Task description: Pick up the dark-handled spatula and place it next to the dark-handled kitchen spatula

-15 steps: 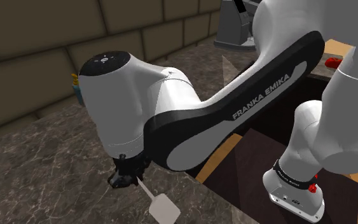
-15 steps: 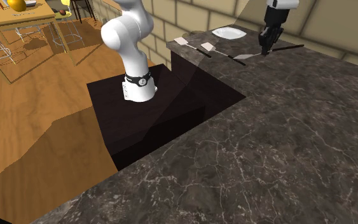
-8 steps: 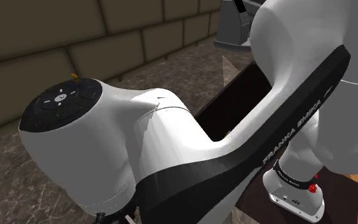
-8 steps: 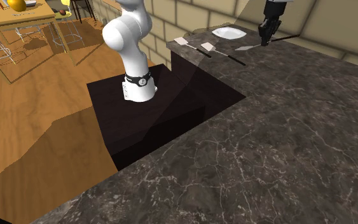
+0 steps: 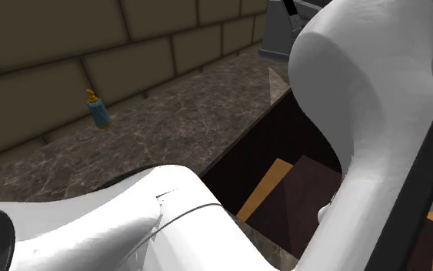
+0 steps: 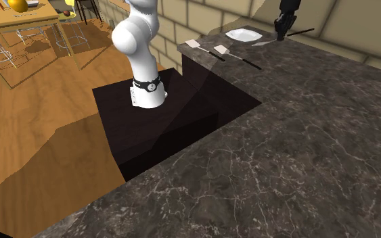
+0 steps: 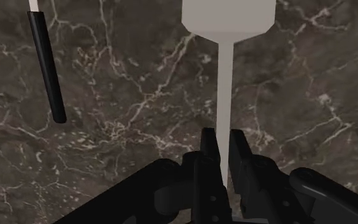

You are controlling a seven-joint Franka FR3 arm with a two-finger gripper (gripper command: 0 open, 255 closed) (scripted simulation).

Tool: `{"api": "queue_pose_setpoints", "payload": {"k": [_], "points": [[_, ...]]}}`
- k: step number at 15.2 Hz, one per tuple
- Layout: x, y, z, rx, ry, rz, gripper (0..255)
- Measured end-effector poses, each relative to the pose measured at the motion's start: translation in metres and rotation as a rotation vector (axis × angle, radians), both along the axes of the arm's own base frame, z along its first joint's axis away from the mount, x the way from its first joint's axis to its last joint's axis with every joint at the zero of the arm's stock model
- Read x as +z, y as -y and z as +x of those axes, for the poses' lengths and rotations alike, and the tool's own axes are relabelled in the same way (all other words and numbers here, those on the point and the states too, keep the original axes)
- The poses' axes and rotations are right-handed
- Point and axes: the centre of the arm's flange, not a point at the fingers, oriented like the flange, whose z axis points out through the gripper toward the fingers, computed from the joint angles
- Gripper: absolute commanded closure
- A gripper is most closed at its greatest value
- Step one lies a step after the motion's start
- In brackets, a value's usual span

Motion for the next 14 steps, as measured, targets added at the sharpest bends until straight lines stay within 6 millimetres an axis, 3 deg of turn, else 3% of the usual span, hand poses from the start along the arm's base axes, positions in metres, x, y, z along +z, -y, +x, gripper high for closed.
{"api": "queue_pose_setpoints", "payload": {"k": [8, 14], "points": [[0.0, -0.076, -0.068, 0.0, 0.0, 0.0, 255], [-0.026, -0.083, -0.073, -0.002, 0.0, -0.001, 255]]}}
